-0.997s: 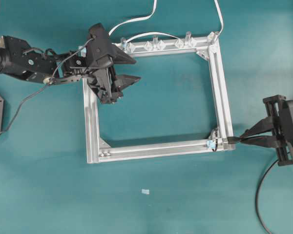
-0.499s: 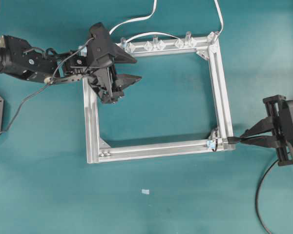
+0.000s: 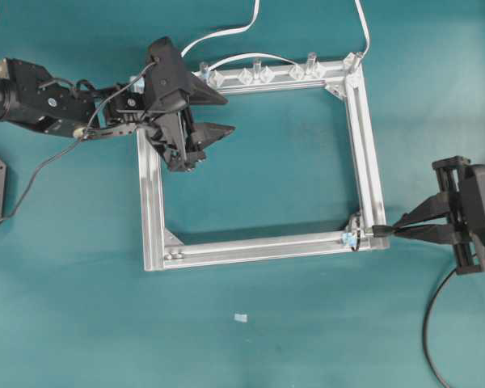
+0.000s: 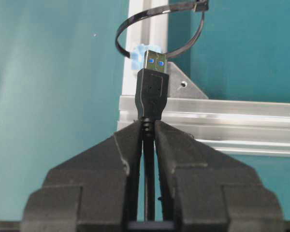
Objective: Insert the wire through the string loop located on the right side.
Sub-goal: 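Push the plug through the black zip-tie loop with the right gripper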
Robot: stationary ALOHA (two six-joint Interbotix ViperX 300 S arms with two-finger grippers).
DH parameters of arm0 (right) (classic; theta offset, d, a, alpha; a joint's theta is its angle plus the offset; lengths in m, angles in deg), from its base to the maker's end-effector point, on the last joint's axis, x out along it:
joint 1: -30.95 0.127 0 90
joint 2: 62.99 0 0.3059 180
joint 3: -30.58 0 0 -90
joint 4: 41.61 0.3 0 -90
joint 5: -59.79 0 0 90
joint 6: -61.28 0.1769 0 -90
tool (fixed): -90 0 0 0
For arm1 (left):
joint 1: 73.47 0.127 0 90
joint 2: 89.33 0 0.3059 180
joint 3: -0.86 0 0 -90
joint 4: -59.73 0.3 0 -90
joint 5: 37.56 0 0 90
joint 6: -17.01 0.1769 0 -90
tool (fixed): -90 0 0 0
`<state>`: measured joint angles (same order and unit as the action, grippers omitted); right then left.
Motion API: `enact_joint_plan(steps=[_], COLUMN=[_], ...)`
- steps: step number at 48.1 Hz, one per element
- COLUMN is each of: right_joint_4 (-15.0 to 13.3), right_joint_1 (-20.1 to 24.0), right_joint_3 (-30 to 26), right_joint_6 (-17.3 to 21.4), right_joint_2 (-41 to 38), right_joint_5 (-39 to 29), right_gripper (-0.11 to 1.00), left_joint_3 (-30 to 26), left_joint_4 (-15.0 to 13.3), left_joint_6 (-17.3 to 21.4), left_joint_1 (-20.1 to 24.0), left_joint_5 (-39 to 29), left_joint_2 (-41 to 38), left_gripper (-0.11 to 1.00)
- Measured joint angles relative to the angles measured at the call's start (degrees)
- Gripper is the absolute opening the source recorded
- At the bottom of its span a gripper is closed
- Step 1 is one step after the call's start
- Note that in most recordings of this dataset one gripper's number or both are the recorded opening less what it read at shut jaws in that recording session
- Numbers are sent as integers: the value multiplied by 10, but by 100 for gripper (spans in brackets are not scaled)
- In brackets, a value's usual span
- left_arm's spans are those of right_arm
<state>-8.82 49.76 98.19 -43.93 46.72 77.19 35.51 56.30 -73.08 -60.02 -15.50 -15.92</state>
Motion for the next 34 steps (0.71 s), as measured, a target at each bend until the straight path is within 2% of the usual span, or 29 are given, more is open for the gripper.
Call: enact_joint_plan(steps=[24,34], right_joint_4=[0,0], right_joint_1=[-4,-4], right_joint_3=[-35,-60], right_joint_6=[-2,-18], right_joint_2=[-59,-93], right_joint_5=[3,9], right_gripper=[12,12], left_joint_3=[-3,-3], left_joint_4=[0,0], left_joint_6=[0,0], left_joint_1=[-1,-7], left_joint_5=[0,0], left_joint_2=[0,1], left_gripper=[64,64])
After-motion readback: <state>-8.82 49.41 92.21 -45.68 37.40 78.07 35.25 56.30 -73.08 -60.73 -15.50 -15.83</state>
